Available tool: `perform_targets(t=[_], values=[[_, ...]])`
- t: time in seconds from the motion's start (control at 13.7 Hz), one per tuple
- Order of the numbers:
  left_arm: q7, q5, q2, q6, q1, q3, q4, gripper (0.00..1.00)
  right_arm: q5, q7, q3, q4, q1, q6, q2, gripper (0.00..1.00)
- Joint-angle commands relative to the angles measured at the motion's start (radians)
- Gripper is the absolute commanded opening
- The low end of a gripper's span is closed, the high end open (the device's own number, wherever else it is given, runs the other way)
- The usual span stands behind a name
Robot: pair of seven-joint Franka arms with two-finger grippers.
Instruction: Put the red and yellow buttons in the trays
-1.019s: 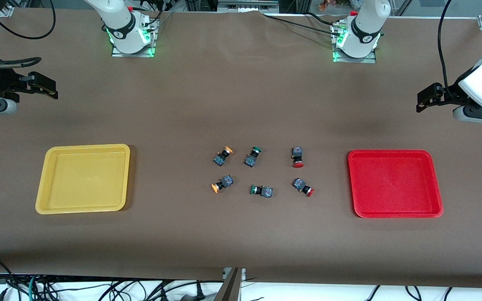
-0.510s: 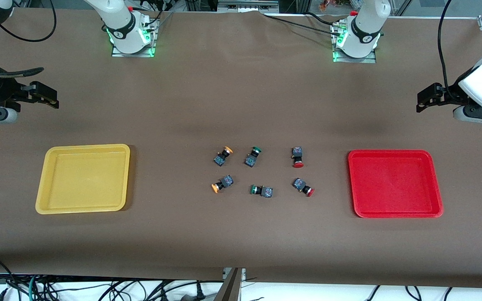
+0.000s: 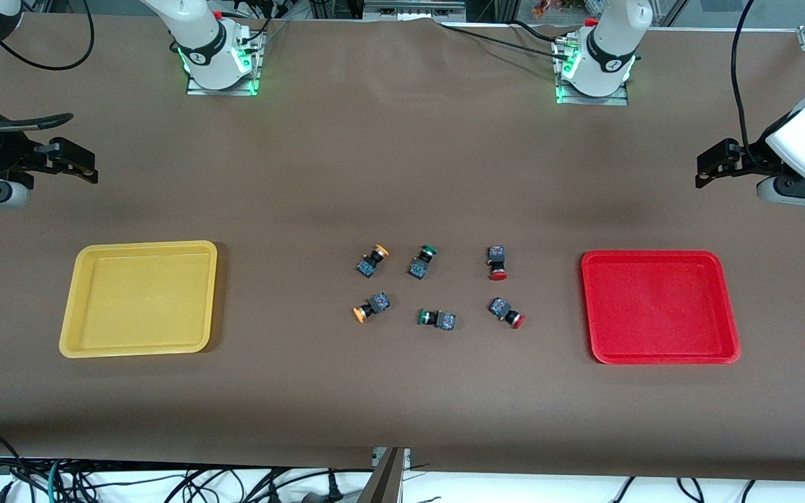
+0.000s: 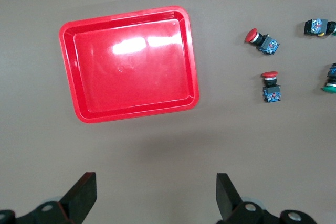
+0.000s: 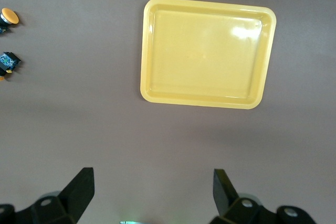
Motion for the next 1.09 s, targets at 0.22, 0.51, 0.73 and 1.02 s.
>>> perform_targets(t=[0.22,0.51,0.73,1.02], values=[[-0.009,0.0,0.027,0.001,0.003,-0.003,0.02,1.0,-0.013,-0.014,0.01,0.012,0.0,-0.005,0.048,1.0],[-0.083,-0.046,0.064,0.025,-0.012,-0.004,0.02,1.0,0.0,-0.01,0.01,0.015,-0.003,0.018,0.133,1.0],[-0.095,-0.048,0.073,0.047,-0.044,-0.004,0.02,1.0,0.01,0.105,0.015,0.015,0.055,0.119,0.191,1.0],[-0.175,-0.045,0.111,0.076,-0.105,-0.012,0.04,1.0,0.055,0.467,0.015,0.015,0.15,0.295,0.31,1.0]])
